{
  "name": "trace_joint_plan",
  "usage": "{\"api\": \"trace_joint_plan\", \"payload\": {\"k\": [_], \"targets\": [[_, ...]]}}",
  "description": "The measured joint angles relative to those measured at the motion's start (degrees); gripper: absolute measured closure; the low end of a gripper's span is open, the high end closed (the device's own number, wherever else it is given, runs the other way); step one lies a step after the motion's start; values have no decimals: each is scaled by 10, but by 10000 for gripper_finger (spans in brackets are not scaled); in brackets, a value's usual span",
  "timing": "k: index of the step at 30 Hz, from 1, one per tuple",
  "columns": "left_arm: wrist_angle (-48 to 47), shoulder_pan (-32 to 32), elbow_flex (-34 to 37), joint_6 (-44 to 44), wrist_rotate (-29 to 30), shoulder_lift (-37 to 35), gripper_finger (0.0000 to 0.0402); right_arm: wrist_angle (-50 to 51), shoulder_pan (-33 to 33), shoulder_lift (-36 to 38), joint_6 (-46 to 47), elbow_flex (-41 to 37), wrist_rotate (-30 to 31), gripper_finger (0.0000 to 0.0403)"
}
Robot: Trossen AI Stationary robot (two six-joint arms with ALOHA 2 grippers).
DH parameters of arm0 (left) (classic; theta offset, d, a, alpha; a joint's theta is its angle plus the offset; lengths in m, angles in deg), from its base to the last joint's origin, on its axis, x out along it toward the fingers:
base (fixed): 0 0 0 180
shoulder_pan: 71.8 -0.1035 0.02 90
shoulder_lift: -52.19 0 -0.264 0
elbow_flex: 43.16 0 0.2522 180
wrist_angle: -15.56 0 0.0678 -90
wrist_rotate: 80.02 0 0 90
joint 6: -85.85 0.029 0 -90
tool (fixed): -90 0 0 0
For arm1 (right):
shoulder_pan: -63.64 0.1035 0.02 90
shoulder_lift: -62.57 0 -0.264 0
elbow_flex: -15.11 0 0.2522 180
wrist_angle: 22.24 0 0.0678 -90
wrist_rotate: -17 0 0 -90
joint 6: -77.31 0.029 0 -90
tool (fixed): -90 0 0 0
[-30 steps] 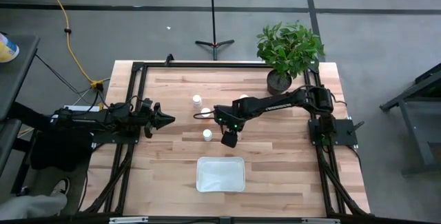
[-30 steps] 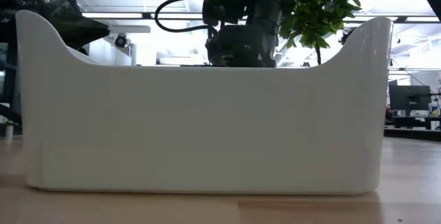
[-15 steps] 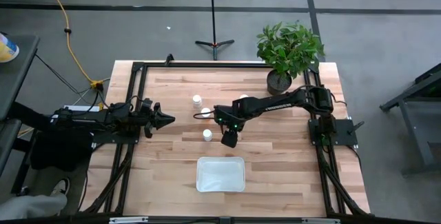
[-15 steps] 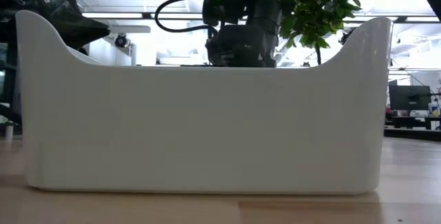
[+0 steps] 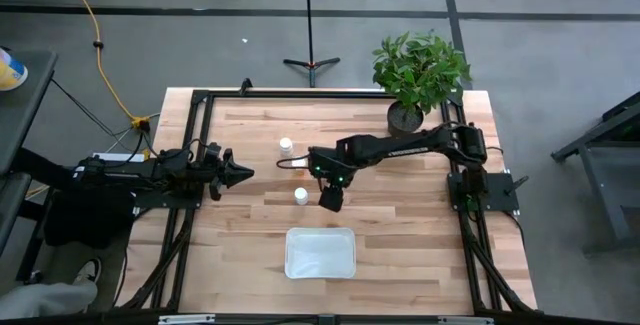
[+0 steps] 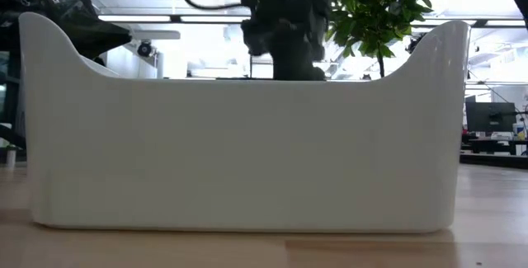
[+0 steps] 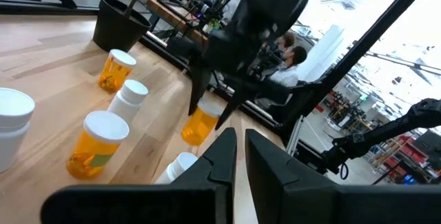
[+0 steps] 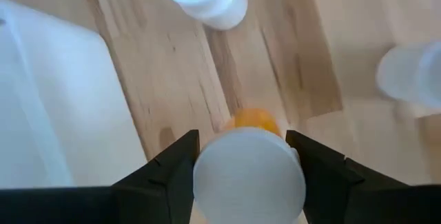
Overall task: Pick and place pill bottles into a basket
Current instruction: Put the bottom orange medicine bottle into the container
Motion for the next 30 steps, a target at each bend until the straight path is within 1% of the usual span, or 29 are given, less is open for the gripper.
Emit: {"api": "trace_joint_plan", "payload": {"k": [7, 12, 18, 30], "targets": [[0, 0, 0, 3, 0, 0, 334, 75, 21, 0, -7, 104, 35, 211], [0, 0, 0, 16, 0, 0, 334, 96, 45, 0, 21, 149, 56, 212], [0, 0, 0, 17, 0, 0, 334, 99, 96, 0, 73, 156, 70, 212], [0, 0, 0, 18, 0, 0, 334, 106, 197, -2, 155, 156, 137, 210]]}}
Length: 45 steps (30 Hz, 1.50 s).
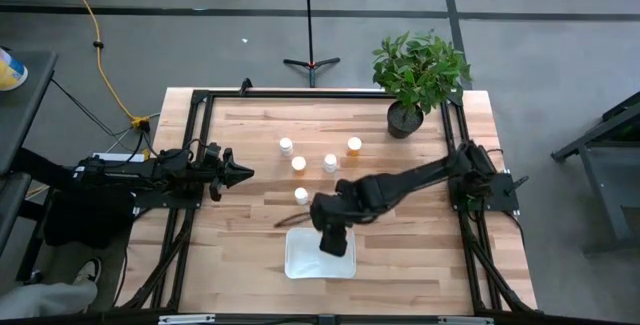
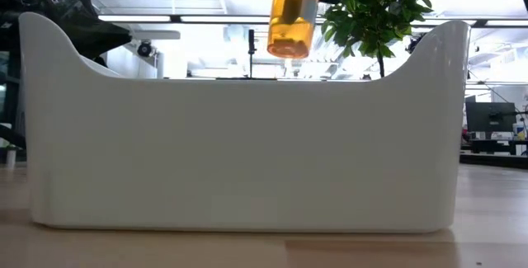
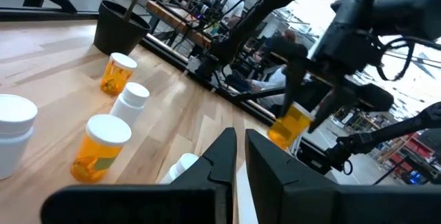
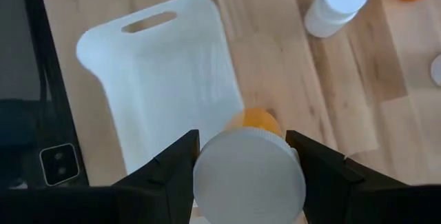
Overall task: Pick and place pill bottles into a basket
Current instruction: Put the bottom orange medicine bottle into the container
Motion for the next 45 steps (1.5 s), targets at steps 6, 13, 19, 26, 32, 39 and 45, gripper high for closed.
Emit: {"api": "trace_joint_plan", "payload": {"k": [6, 13, 19, 26, 32, 39, 45], "targets": [[1, 0, 0, 12, 5, 0, 334, -25, 37, -1, 57, -33, 17, 208], [2, 0, 0, -1, 6, 0, 334, -96, 43, -5, 131, -105, 19, 207], [1, 0, 0, -1, 3, 0, 334, -185, 35, -6, 159, -167, 3, 207], [1, 0, 0, -1, 3, 0, 334, -227, 33, -6, 189, -226, -28, 207], [1, 0, 0, -1, 3, 0, 334, -232, 29, -6, 188, -228, -30, 206], [1, 0, 0, -1, 3, 0, 334, -281, 24, -6, 172, -228, -51, 195], [1, 0, 0, -2, 1, 0, 334, -284, 24, -5, 173, -228, -63, 167]]}}
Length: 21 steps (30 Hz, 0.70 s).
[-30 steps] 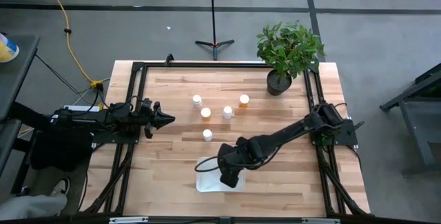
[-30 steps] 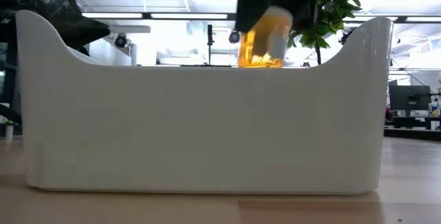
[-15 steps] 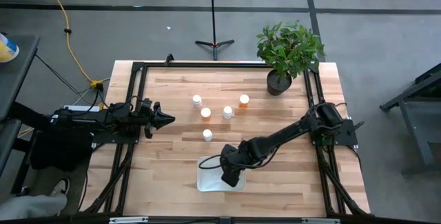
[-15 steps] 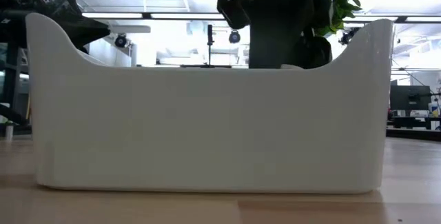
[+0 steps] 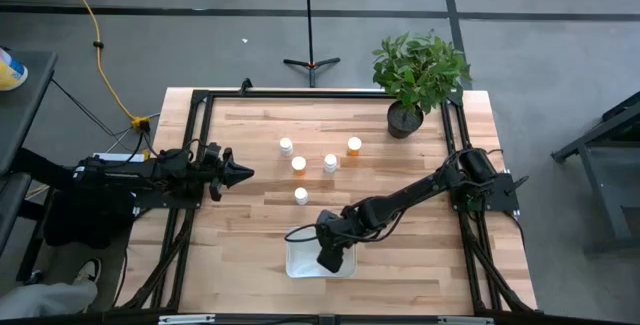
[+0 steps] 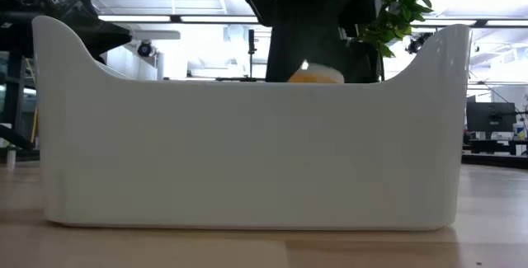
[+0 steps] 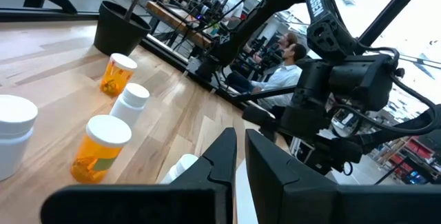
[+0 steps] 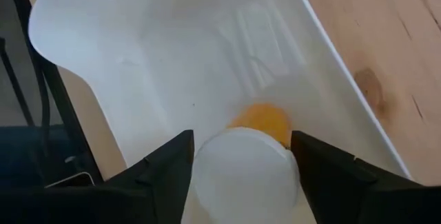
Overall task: Pick and place pill bottles into a basket
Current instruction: Put the bottom orange medicine bottle into the container, then put the bottom white medicine bottle into the container
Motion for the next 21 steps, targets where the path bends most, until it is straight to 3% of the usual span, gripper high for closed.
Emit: {"api": "trace_joint_plan", "payload": {"k": [13, 21], "targets": [[0, 0, 0, 0, 0, 0, 334, 8, -8, 0, -4, 3, -26, 159], [0, 0, 0, 0, 0, 0, 334, 92, -17, 0, -49, 78, -2, 159]]}}
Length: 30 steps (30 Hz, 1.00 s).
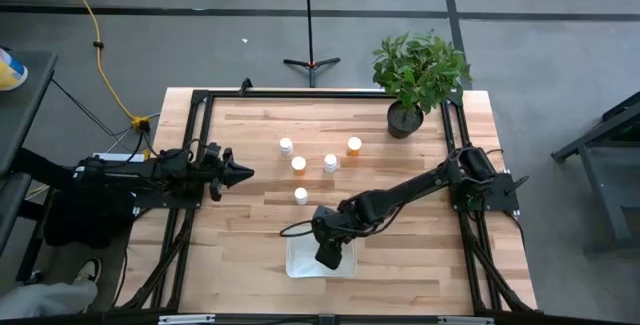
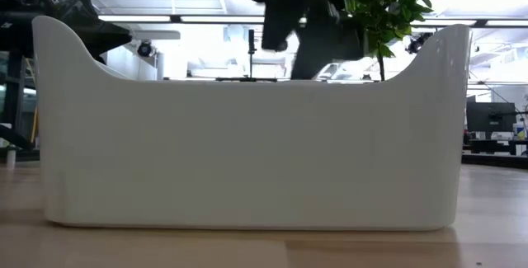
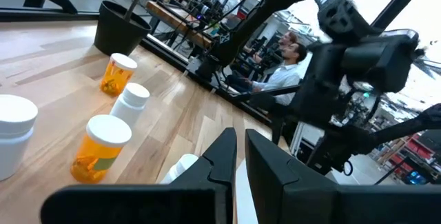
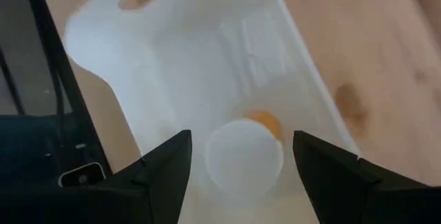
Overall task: Pick and place pill bottles into a basket
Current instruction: Put the bottom white medicine bottle into the container
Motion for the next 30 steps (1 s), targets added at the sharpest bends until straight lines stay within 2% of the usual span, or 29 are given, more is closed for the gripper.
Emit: {"api": "trace_joint_plan", "payload": {"k": [9, 16, 22, 30], "targets": [[-2, 0, 0, 0, -5, 0, 334, 123, -22, 1, -62, 112, 70, 159], [-2, 0, 0, 0, -10, 0, 334, 137, -57, 1, -109, 155, 108, 159], [-2, 0, 0, 0, -11, 0, 334, 131, -97, 1, -133, 132, 89, 159], [-2, 0, 0, 0, -10, 0, 334, 74, -129, 1, -153, 113, 50, 159]]}}
